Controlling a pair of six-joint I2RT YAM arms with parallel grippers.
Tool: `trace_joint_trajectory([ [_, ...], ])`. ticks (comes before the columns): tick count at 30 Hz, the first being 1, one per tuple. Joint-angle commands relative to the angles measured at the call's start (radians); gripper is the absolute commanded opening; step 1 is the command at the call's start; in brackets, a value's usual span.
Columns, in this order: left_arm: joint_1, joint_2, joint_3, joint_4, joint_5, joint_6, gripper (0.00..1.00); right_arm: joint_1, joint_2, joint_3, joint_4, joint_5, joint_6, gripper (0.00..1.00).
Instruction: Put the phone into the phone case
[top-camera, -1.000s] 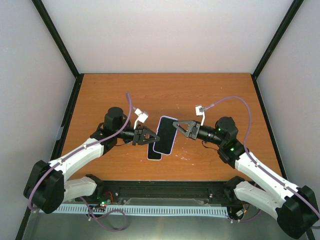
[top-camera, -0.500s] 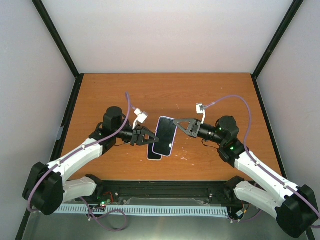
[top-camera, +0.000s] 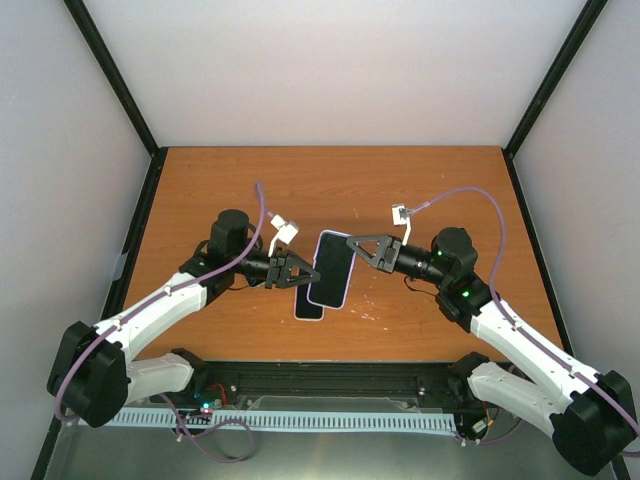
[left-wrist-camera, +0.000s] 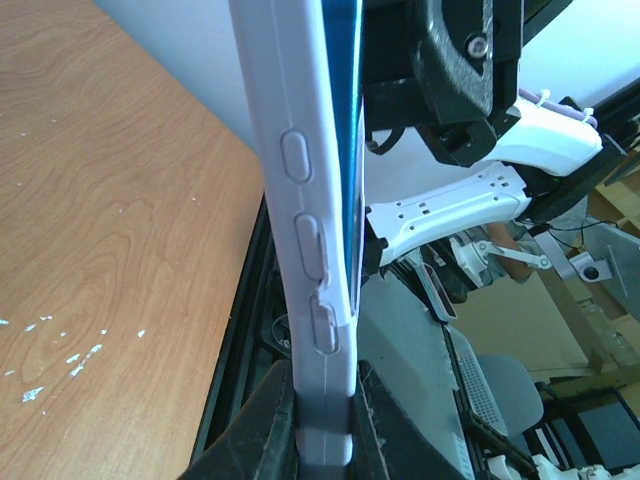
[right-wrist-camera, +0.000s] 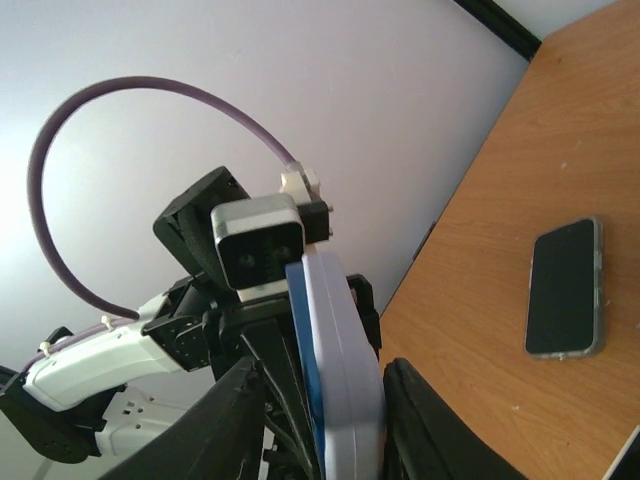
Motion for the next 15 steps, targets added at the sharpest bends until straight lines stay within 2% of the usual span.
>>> trace_joint_trajectory([
  [1, -0.003, 0.0, 0.026, 0.054, -0.032, -0.019, 0.01, 0.018, 0.017, -0.051, 0.105, -0.063, 0.07, 0.31],
  [5, -0.003, 0.003, 0.022, 0.091, -0.034, -0.051, 0.01, 0.018, 0.011, -0.047, 0.075, -0.051, 0.042, 0.23],
  [9, -0.003, 0.004, 0.028, 0.091, -0.039, -0.057, 0.04, 0.018, 0.011, -0.04, 0.076, -0.066, 0.02, 0.09],
  [12, -0.003, -0.012, 0.033, 0.073, -0.064, -0.057, 0.15, 0.018, 0.003, -0.039, 0.075, -0.083, -0.017, 0.03],
  [15, -0.003, -0.048, 0.03, 0.07, -0.094, -0.068, 0.33, 0.017, 0.0, -0.034, 0.052, -0.121, -0.054, 0.03],
])
